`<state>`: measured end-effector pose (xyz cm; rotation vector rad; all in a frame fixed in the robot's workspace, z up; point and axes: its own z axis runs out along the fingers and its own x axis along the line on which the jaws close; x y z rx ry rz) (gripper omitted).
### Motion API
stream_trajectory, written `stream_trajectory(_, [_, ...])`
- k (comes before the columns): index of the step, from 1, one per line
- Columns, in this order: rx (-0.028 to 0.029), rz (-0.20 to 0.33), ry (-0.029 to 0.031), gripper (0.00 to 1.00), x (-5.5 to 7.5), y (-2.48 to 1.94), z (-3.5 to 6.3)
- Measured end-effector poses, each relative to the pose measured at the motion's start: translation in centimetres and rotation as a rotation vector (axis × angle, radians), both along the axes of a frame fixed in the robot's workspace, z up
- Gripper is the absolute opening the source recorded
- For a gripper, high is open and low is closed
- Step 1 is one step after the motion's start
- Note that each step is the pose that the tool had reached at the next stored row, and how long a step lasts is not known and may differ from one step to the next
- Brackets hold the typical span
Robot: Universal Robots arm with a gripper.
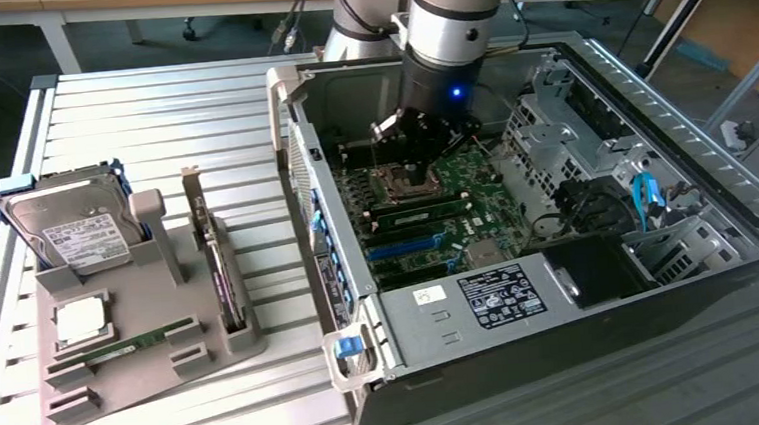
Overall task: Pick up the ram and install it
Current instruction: 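Press down the ram until it locks into place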
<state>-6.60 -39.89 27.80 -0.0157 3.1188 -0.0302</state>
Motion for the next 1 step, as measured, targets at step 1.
stream_trajectory(1, [0.0000,0.000,0.0000,0.11,0.00,0.00,0.00])
